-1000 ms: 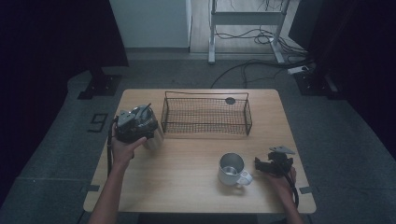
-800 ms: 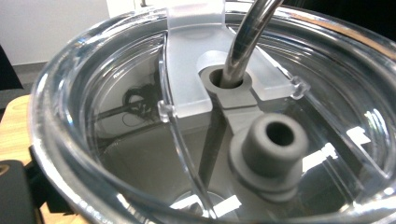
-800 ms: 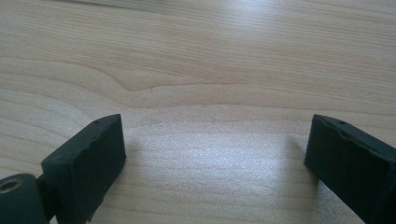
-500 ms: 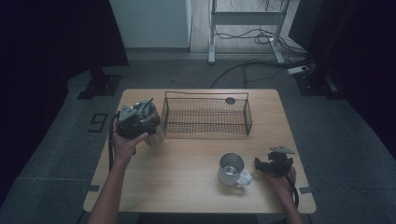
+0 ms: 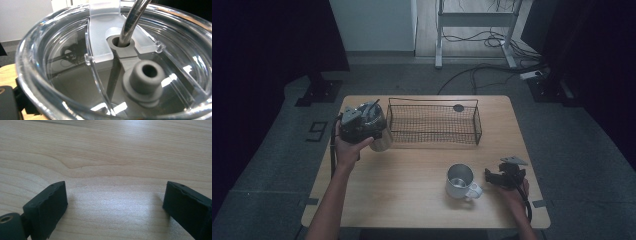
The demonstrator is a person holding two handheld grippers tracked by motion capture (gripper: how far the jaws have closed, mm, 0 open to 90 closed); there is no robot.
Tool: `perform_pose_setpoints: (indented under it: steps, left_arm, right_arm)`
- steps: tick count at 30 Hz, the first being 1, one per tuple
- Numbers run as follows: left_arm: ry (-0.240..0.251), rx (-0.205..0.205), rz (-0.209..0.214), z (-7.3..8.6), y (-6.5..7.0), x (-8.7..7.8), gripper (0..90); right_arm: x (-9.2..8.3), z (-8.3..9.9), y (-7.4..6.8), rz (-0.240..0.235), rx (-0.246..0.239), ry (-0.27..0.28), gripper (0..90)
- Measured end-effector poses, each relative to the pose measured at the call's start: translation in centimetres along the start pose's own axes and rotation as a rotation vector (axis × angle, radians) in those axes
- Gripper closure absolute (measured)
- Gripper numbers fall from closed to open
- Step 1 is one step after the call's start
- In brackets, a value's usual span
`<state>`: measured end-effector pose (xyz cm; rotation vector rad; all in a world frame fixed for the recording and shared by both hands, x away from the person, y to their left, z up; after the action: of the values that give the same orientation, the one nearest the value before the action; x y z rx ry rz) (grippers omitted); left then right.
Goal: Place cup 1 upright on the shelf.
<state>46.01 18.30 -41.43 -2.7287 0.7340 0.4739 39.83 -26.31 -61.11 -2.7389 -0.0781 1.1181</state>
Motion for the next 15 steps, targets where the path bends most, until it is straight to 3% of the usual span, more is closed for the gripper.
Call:
perform_pose_setpoints:
  steps: [9,15]
  left_arm:
    - [0.011,0.006,0.005,-1.3,-0.2,0.1,4.0]
    - [0.013,0.011,0.019,-2.0,-0.3,1.2,4.0]
  right_arm:
    - [0.0,0.0,0.0,-0.003,-0.003,0.001,5.4]
    - [0.0,-0.1,0.0,-0.005,-0.008,0.002,6.0]
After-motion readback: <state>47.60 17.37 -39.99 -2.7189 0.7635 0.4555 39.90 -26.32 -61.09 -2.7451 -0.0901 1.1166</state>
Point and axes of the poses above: each handheld gripper's, and its own axes: x roughly forward along the jaws, z roughly out of its underside, y roughly to its right, the point moved 8 cm from there along x, roughly forward along the jaws, and after that the axes turned 14 degrees about x, right-handed, at the moved point
